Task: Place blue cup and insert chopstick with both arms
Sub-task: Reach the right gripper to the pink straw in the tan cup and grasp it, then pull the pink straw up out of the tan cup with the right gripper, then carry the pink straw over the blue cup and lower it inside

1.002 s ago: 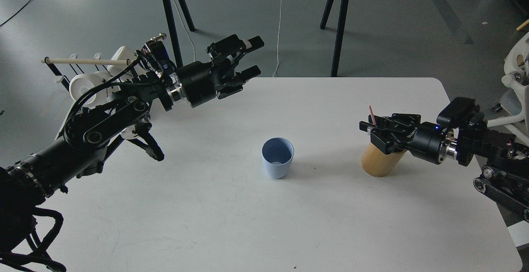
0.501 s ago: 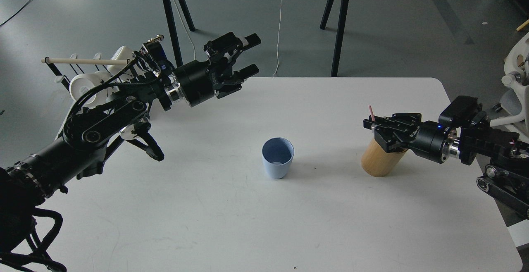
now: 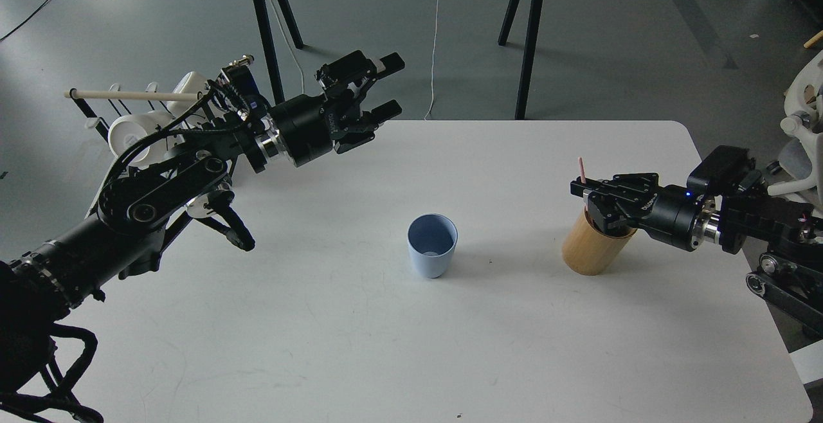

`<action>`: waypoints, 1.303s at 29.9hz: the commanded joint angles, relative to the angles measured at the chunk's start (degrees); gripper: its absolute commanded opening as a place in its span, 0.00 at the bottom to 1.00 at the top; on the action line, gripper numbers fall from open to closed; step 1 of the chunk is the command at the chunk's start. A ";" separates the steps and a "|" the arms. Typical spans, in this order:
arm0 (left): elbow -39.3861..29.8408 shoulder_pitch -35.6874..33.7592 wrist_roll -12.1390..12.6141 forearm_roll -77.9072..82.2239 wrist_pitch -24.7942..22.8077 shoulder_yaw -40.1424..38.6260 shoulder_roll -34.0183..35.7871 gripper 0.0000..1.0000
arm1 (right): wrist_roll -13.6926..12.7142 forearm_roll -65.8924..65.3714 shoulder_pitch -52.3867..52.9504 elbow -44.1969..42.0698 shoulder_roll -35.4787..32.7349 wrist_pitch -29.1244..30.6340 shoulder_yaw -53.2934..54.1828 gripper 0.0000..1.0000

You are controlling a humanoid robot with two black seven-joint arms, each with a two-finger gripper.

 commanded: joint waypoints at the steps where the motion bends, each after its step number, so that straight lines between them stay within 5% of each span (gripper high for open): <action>1: 0.00 0.02 0.00 -0.08 0.00 0.00 -0.09 0.98 | 0.00 0.04 0.03 0.01 -0.36 -0.53 0.05 0.07; 25: 2.55 1.42 0.00 -2.11 0.00 0.09 -0.18 0.98 | 0.00 9.35 4.78 13.02 -11.88 -2.21 6.37 0.04; 39: 3.87 4.93 0.00 -6.93 0.00 0.09 1.57 0.98 | 0.00 15.51 2.14 15.92 2.44 -12.75 6.47 0.03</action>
